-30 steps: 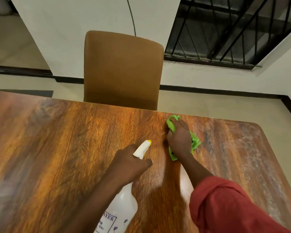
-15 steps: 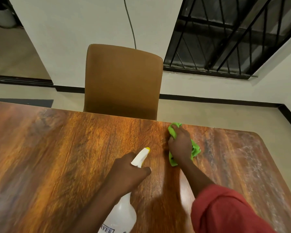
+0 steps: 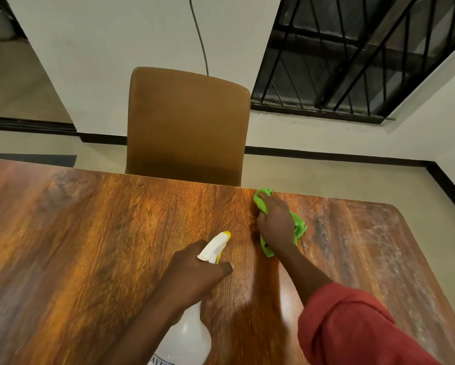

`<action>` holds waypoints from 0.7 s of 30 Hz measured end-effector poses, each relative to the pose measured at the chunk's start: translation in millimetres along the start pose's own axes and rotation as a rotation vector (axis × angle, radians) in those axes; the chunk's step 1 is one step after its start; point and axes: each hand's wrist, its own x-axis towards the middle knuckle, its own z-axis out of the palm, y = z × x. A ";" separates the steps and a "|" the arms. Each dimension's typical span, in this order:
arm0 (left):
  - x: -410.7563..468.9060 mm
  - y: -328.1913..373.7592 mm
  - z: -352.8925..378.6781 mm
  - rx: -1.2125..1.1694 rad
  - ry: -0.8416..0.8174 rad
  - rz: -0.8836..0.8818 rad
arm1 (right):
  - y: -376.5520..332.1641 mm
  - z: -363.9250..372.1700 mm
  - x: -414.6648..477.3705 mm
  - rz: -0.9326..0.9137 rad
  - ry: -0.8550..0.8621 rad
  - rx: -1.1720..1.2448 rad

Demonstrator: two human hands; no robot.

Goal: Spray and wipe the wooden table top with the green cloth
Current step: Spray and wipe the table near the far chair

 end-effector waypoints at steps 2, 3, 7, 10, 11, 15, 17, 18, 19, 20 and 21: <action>-0.6 -4.2 -1.4 0.011 0.005 0.003 | -9.4 5.3 0.1 0.003 -0.004 0.001; -1.3 -6.1 -1.2 0.006 0.010 0.003 | -14.0 7.0 -5.2 -0.010 -0.024 0.007; -4.8 -7.5 6.0 -0.044 0.006 -0.012 | -9.5 4.0 -55.5 -0.154 -0.096 0.008; -6.4 -2.5 10.0 -0.055 0.001 -0.013 | 0.1 2.9 -73.7 -0.167 -0.064 0.029; -7.2 -0.6 10.6 -0.056 0.000 -0.003 | -1.5 2.7 -72.8 -0.138 -0.058 0.034; -17.7 -0.4 14.4 -0.030 -0.019 0.030 | -12.2 5.0 -91.8 -0.054 -0.083 0.090; -25.6 -2.7 17.9 -0.049 -0.032 0.046 | -11.1 3.2 -120.4 -0.053 -0.089 0.125; -29.7 -4.0 19.8 -0.058 -0.044 0.057 | -11.4 -1.2 -137.4 -0.055 -0.089 0.131; -35.3 -4.8 22.2 -0.064 -0.053 0.062 | -12.5 -7.4 -153.3 -0.057 -0.093 0.140; -40.0 -5.9 24.6 -0.071 -0.060 0.065 | -14.7 -11.9 -162.9 -0.066 -0.108 0.163; -45.9 -7.8 27.9 -0.075 -0.069 0.067 | -16.8 -18.7 -169.4 -0.079 -0.115 0.202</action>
